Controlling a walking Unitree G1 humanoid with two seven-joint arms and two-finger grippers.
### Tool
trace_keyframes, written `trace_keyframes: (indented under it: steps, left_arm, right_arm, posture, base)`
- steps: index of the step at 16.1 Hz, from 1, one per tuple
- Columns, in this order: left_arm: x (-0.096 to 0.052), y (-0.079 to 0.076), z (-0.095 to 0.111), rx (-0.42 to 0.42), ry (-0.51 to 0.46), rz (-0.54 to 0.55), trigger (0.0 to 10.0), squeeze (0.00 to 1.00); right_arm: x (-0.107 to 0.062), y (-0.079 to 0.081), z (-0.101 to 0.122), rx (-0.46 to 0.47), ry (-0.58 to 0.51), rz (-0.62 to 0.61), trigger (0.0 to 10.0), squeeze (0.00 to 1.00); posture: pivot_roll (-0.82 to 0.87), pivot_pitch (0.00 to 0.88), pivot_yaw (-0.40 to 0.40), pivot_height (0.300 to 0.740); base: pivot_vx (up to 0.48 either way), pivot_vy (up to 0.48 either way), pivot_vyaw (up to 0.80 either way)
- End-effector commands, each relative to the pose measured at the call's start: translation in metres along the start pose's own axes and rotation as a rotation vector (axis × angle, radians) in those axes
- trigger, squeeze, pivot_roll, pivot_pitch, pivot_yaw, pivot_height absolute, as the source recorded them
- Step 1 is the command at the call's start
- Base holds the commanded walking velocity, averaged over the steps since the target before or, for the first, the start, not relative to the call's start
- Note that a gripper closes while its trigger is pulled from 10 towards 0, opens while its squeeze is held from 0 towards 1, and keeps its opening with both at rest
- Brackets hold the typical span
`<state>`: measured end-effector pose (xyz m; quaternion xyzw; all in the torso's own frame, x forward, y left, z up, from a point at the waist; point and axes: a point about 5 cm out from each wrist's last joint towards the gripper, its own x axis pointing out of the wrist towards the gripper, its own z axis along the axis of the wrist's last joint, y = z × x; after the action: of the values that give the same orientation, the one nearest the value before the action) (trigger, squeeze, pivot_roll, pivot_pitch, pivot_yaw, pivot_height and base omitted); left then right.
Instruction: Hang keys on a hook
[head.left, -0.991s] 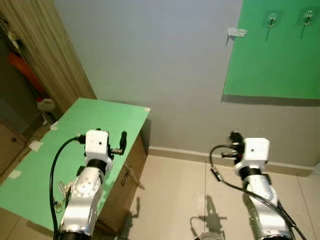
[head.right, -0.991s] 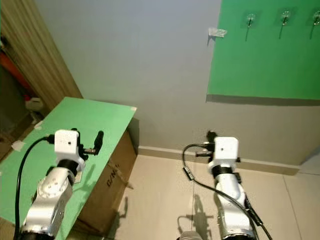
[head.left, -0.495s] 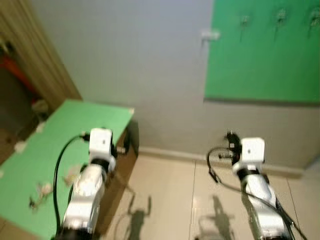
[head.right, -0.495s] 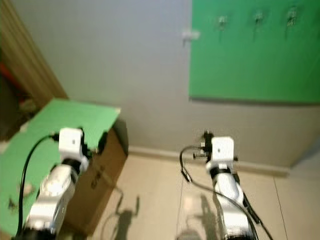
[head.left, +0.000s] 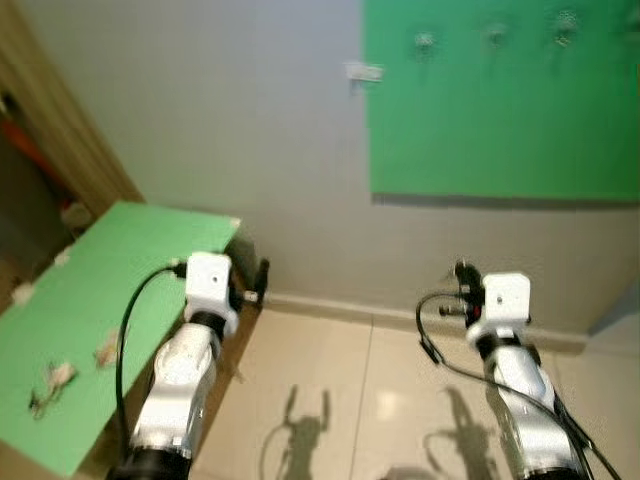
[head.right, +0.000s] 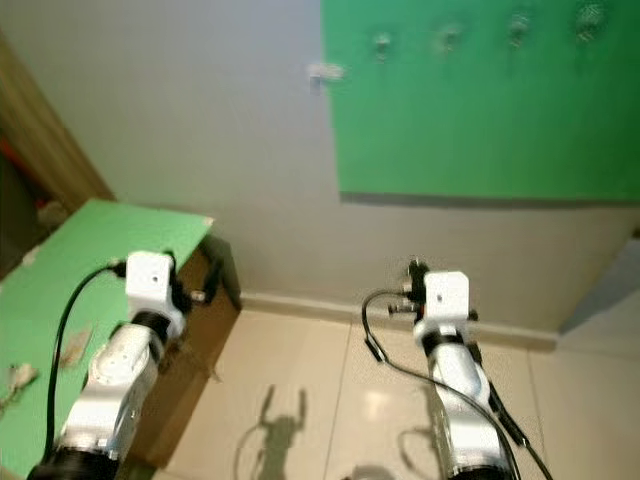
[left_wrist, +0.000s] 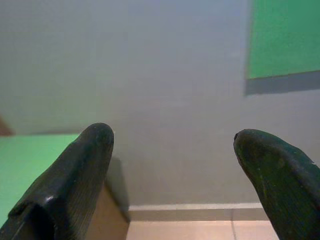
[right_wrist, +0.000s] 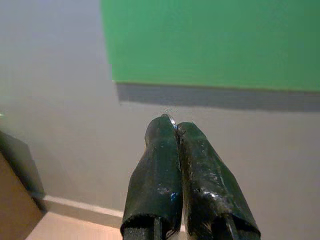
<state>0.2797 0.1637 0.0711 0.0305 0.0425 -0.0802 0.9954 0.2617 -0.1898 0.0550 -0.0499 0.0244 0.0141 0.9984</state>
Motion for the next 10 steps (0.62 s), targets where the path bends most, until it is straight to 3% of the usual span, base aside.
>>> trace_keyframes:
  steps: [1, 8, 10]
  left_arm:
    - [0.003, 0.006, 0.003, 0.027, -0.003, 0.004, 10.0, 0.0]
    - [0.012, 0.005, 0.005, 0.038, -0.005, -0.016, 10.0, 0.0]
    - [0.013, 0.005, 0.006, 0.025, -0.005, -0.023, 10.0, 0.0]
  right_arm:
    - [0.002, 0.006, 0.002, 0.012, -0.007, 0.017, 0.0, 0.0]
    - [0.003, 0.003, -0.001, 0.013, 0.008, 0.014, 0.0, 0.0]
    - [0.002, 0.003, 0.0, -0.005, -0.006, 0.01, 0.0, 0.0]
  posture:
    - [-0.25, 0.0, 0.15, 0.74]
    - [-0.26, 0.0, 0.141, 0.74]
    - [-0.26, 0.0, 0.144, 0.74]
  base:
    - [0.0, 0.0, -0.74]
    - [0.0, 0.0, -0.74]
    - [0.0, 0.0, -0.28]
